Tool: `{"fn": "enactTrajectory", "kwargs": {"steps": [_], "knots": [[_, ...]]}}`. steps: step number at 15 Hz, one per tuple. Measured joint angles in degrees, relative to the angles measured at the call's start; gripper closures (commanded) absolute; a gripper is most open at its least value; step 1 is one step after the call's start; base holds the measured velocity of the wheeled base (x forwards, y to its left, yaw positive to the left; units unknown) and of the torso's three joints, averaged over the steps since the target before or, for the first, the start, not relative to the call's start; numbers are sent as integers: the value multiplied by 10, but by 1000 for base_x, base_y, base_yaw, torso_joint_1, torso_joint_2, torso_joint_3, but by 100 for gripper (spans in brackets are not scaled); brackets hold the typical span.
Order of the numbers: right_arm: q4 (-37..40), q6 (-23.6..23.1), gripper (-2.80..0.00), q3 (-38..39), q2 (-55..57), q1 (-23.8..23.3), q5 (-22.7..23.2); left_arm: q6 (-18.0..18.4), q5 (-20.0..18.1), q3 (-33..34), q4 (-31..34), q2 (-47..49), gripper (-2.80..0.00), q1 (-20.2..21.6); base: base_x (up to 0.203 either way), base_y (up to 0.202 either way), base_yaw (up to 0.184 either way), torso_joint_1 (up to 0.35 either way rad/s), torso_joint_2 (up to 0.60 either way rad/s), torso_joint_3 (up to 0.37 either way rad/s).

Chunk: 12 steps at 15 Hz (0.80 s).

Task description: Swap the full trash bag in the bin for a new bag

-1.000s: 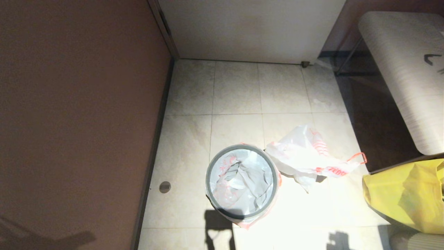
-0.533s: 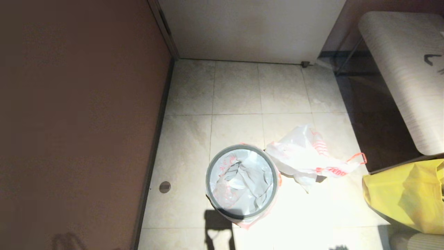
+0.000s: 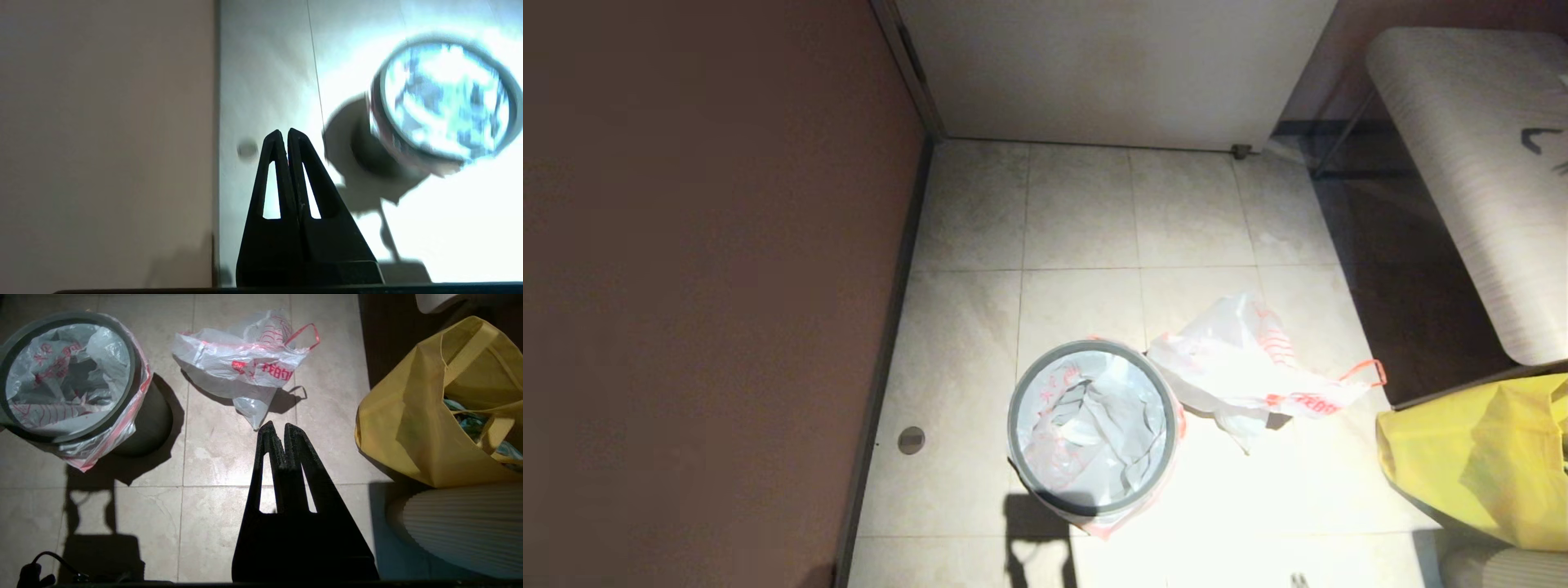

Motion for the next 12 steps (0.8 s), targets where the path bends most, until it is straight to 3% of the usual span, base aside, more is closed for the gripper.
{"fn": "enactTrajectory", "kwargs": {"steps": [6, 12], "knots": [[-7, 34, 0, 11, -1, 1, -2, -3, -8, -1, 7, -2, 0, 1, 0, 0, 0, 0, 0, 0], [-8, 35, 0, 11, -1, 1, -3, -8, -5, 0, 6, -1, 0, 3, 0, 0, 0, 0, 0, 0]]}}
